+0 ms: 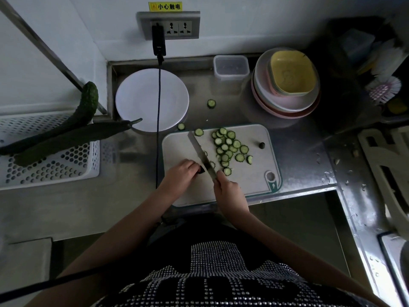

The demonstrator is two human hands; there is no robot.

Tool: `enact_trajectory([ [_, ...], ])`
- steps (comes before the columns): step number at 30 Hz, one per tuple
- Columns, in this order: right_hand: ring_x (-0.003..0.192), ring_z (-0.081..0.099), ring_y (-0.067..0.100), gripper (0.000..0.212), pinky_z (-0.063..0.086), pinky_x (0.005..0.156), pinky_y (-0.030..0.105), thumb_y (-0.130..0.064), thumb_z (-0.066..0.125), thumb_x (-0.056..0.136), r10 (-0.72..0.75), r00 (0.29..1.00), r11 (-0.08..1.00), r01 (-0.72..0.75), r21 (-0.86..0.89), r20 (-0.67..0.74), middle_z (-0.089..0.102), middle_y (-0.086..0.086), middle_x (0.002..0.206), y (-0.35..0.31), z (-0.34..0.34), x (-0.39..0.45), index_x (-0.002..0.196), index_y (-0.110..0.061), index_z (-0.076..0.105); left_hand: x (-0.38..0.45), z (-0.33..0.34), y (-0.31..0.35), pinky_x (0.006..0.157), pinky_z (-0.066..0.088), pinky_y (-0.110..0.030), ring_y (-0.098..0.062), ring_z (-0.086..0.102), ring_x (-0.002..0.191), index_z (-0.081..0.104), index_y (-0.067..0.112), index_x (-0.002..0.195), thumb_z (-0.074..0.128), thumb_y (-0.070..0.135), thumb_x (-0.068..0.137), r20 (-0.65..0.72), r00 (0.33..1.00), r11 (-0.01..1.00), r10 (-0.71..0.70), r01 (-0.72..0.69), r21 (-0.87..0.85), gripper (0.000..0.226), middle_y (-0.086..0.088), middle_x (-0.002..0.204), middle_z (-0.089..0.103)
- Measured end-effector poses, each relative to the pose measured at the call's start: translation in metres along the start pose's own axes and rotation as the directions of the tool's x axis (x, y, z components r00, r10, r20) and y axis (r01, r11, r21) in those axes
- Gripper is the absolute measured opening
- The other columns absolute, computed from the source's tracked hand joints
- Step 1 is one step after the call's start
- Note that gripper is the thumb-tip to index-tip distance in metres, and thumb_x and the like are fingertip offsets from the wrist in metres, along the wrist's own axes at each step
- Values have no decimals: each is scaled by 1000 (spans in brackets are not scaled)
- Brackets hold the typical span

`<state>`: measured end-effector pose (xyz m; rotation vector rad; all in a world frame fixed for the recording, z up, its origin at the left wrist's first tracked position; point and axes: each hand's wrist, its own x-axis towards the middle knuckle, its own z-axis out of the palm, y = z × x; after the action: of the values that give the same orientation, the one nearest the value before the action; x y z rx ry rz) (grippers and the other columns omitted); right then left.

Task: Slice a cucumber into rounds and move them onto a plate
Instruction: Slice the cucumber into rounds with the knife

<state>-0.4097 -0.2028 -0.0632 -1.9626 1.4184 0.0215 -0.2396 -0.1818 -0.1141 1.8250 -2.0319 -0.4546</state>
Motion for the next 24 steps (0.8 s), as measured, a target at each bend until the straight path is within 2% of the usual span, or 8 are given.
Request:
enact_trajectory([
  [6, 77, 61, 41, 14, 39, 58, 37, -22, 37, 101, -40, 998, 988, 46, -148, 39, 64, 21, 84, 4, 10, 2, 106, -10, 43, -1, 1, 0, 52, 53, -35, -31, 61, 79, 64, 0, 76, 74, -2, 67, 8, 1000, 1000, -18, 18, 6, 13, -13, 77, 62],
  [13, 79, 62, 41, 17, 40, 59, 38, -20, 36, 101, -62, 996, 975, 73, -211, 57, 65, 21, 87, 3, 11, 3, 113, -9, 42, 2, -2, 1, 55, 55, -40, -35, 62, 80, 65, -2, 77, 69, -6, 68, 64, 997, 999, -39, 38, 16, 11, -16, 78, 63],
  [15, 79, 63, 40, 14, 43, 61, 39, -17, 36, 100, -38, 996, 975, 54, -215, 77, 64, 22, 88, 4, 13, 4, 111, -10, 41, 2, -1, 1, 57, 56, -39, -33, 63, 80, 67, -1, 80, 63, 0, 73, 47, 998, 999, -36, 35, 18, 8, -15, 80, 64],
  [17, 80, 63, 40, 11, 44, 62, 40, -13, 35, 99, -2, 995, 975, 25, -222, 101, 64, 22, 89, 4, 14, 5, 109, -11, 39, 1, 0, 0, 60, 56, -37, -32, 64, 80, 69, 2, 84, 47, 16, 81, 29, 999, 1000, -25, 25, 7, 26, -14, 82, 66],
  [19, 81, 63, 40, 11, 43, 62, 40, -11, 35, 98, 12, 994, 972, 14, -234, 113, 64, 22, 90, 5, 14, 7, 108, -12, 38, 2, 2, -1, 60, 56, -38, -32, 64, 82, 69, 3, 85, 37, 23, 81, 19, 1000, 1000, -18, 17, 12, 37, -13, 84, 66],
  [22, 83, 62, 41, 12, 45, 64, 42, -11, 34, 98, 22, 993, 973, 6, -229, 120, 64, 23, 91, 5, 13, 8, 110, -12, 39, 1, 1, 0, 58, 56, -38, -32, 64, 80, 68, 3, 84, 42, 21, 81, 15, 1000, 1000, -22, 22, 14, 32, -13, 82, 65],
  [24, 85, 61, 42, 12, 45, 66, 42, -13, 34, 98, 40, 992, 982, -16, -189, 123, 63, 24, 92, 5, 12, 9, 109, -12, 39, 0, -3, 2, 54, 56, -35, -31, 65, 77, 67, 4, 82, 61, 10, 75, 18, 1000, 1000, -17, 17, 21, 11, -12, 80, 64],
])
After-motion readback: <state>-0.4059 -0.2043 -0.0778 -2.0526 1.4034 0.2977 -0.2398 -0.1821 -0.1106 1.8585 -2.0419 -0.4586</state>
